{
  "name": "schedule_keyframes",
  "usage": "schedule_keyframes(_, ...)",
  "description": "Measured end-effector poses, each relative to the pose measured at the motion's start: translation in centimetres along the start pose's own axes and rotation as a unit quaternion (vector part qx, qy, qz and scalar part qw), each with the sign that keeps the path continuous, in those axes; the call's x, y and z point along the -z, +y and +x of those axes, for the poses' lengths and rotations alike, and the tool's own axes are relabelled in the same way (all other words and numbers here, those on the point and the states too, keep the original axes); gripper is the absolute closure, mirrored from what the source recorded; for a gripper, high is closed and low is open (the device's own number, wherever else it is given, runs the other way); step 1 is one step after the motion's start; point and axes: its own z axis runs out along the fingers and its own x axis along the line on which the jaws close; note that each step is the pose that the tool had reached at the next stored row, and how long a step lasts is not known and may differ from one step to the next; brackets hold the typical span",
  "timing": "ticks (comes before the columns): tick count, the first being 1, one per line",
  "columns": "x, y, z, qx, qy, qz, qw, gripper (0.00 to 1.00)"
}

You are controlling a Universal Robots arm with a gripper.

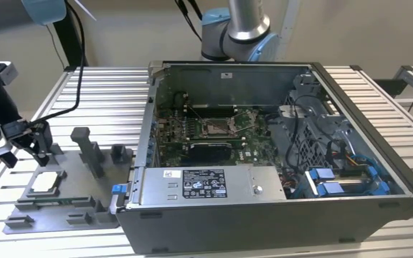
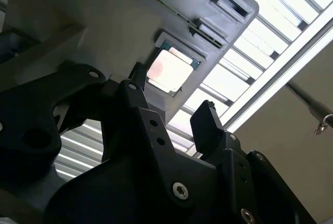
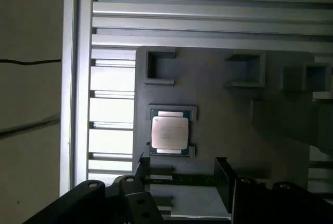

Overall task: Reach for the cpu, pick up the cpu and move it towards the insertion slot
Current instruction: 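Pick up the cpu and move it towards the insertion slot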

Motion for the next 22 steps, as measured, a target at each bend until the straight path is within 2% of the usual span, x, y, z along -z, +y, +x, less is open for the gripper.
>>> schedule_keyframes(4, -0.17, -0.13, 0.01, 0.000, 0.0000, 0.0000, 1.00000, 0.00)
schedule_keyframes(22, -1.95, -0.26, 0.06, 0.000, 0.0000, 0.0000, 1.00000, 0.00)
